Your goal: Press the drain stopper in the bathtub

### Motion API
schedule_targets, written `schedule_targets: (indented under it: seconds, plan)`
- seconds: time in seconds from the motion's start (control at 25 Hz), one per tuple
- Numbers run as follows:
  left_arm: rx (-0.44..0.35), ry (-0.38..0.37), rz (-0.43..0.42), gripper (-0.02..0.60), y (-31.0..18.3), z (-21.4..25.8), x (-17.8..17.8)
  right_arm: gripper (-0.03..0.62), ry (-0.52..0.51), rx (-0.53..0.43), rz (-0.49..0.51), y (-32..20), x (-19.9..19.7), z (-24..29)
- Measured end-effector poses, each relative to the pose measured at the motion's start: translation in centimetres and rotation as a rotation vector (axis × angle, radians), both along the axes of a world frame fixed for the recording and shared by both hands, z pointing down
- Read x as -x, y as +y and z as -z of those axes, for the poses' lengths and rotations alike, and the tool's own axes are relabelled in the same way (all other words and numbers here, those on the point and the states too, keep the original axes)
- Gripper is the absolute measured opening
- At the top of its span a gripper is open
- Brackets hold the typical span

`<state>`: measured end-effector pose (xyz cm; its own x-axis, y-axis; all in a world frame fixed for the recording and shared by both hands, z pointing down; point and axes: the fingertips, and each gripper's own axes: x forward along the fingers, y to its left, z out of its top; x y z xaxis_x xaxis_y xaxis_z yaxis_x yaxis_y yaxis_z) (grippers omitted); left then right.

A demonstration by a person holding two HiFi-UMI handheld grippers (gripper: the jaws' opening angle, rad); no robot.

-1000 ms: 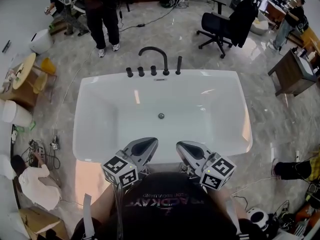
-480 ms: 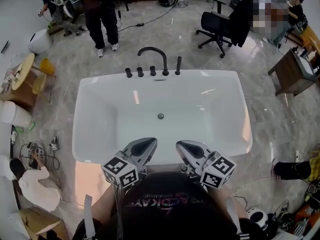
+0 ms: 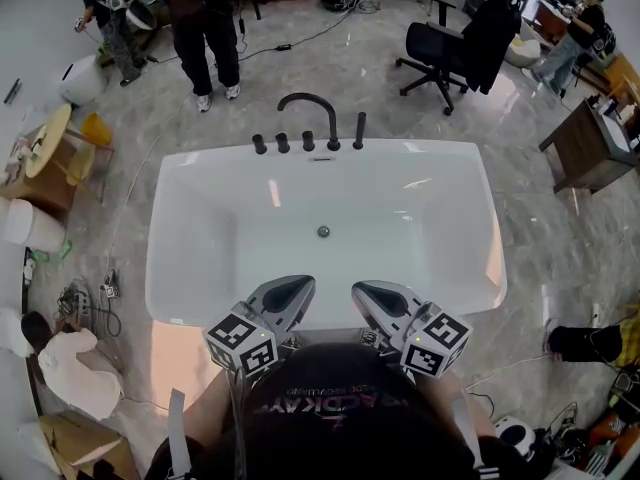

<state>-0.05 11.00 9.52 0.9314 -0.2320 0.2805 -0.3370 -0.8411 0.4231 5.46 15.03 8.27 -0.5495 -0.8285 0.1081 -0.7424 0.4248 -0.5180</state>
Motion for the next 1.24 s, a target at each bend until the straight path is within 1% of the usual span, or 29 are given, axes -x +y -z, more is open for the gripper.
schedule_targets:
  seconds: [0.2, 0.6, 0.8, 1.24]
  plan:
    - [-0.018, 0.029, 0.005, 0.009, -0.30, 0.24, -0.20, 0.015, 0.004, 0.000, 0.006, -0.16, 0.07, 0.07]
    - [-0.015, 0.017, 0.012, 0.009, -0.11, 0.32, -0.14, 0.015, 0.001, 0.000, 0.010, -0.04, 0.07, -0.03]
    - [-0.025, 0.029, 0.005, 0.009, -0.07, 0.68, -0.16, 0.015, 0.002, 0.002, 0.007, 0.00, 0.13, 0.14]
    - [-0.024, 0.009, -0.001, 0.009, 0.31, 0.28, -0.05, 0.015, 0.004, 0.003, 0.008, 0.41, -0.02, 0.17]
